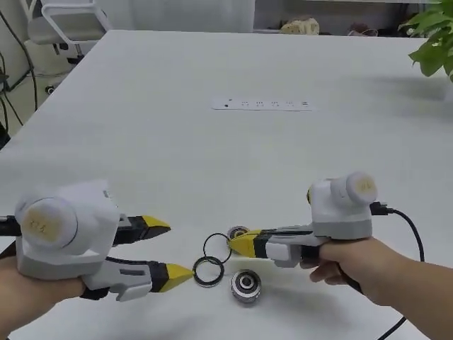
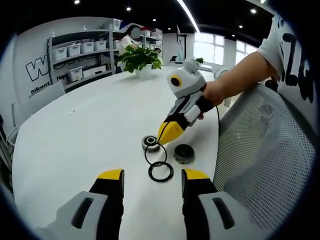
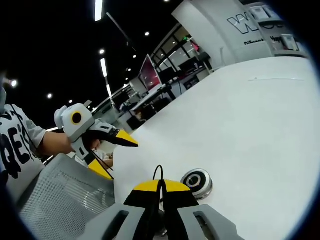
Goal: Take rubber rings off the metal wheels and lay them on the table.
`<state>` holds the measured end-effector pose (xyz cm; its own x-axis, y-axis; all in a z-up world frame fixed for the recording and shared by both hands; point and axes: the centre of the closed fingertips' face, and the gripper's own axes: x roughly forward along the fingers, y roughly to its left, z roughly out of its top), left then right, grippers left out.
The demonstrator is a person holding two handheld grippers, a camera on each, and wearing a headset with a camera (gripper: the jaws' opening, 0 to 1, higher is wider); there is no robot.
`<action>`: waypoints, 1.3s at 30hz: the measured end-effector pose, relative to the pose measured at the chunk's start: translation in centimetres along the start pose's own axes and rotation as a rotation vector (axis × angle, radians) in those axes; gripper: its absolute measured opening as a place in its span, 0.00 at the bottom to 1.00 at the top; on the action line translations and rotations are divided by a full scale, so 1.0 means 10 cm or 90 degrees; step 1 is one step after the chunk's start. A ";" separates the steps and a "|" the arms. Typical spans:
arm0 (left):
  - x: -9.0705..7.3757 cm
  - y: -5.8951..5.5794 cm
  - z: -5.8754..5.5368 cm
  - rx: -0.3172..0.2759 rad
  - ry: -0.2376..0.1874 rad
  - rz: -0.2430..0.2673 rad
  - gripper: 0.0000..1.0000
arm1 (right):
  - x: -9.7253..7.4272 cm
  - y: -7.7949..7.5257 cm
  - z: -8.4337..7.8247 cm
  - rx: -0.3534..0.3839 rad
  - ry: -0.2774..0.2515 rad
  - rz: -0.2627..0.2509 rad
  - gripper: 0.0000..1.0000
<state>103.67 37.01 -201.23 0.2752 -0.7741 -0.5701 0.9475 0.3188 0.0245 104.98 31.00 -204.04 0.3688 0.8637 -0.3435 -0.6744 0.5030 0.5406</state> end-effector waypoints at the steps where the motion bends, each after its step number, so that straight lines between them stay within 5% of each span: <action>1: -0.01 -0.01 0.00 0.000 0.000 0.001 0.44 | 0.01 0.01 -0.01 -0.001 0.004 0.003 0.00; 21: -0.07 -0.05 -0.05 -0.004 0.003 0.005 0.45 | 0.15 0.13 -0.23 -0.019 0.055 0.022 0.00; 31: -0.07 -0.05 -0.09 -0.005 0.007 0.006 0.45 | 0.17 0.04 -0.24 -0.036 0.054 -0.008 0.00; 39: -0.08 -0.03 -0.07 -0.005 0.006 0.008 0.45 | 0.14 0.00 -0.15 -0.040 0.037 -0.025 0.11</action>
<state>103.02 37.91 -201.39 0.2860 -0.7646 -0.5776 0.9425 0.3332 0.0256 104.50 32.14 -205.70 0.3583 0.8395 -0.4086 -0.7000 0.5311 0.4775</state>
